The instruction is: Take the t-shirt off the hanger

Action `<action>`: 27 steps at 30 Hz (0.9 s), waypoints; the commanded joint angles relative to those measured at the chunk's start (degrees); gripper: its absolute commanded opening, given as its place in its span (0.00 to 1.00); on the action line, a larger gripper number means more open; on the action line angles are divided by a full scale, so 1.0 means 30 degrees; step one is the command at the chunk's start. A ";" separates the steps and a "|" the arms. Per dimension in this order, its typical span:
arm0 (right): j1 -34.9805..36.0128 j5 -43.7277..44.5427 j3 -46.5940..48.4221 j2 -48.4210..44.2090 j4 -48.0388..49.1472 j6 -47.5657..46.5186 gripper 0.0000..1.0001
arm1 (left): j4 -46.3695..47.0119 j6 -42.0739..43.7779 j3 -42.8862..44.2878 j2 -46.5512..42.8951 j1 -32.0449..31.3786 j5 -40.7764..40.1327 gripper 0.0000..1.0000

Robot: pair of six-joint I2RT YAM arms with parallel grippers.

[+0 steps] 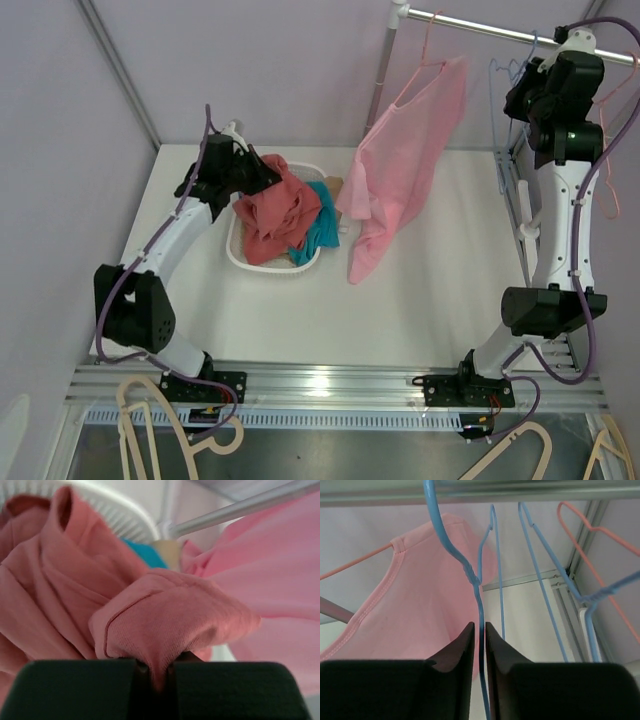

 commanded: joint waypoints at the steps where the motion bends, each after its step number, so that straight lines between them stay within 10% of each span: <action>1: -0.0123 0.1057 0.0185 -0.1420 0.0292 -0.0290 0.19 | -0.1346 -0.0776 -0.0638 0.2008 0.0040 -0.0504 0.01; 7: 0.0022 0.1380 0.0361 -0.2242 -0.0235 -0.0056 0.69 | -0.0527 -0.1247 -0.1839 0.3504 0.0040 0.0025 0.01; 11: 0.0958 0.1613 0.1034 -0.2419 -0.1464 0.0354 0.72 | -0.0790 -0.1013 -0.1753 0.4413 0.0040 -0.0297 0.01; 15: 0.4557 0.3866 0.2059 -0.2011 -0.2402 0.0590 0.72 | -0.0469 -0.0983 -0.1928 0.5410 0.0069 -0.0210 0.54; 20: 0.6262 0.1914 0.5188 0.0244 -0.3925 0.1993 0.71 | 0.0614 -0.1013 -0.2835 0.4305 0.0069 -0.0003 0.98; 27: 0.6879 0.1849 0.7127 0.2531 -0.3606 0.2931 0.71 | -0.0378 0.0624 -0.3510 -0.1107 -0.1273 -0.4919 1.00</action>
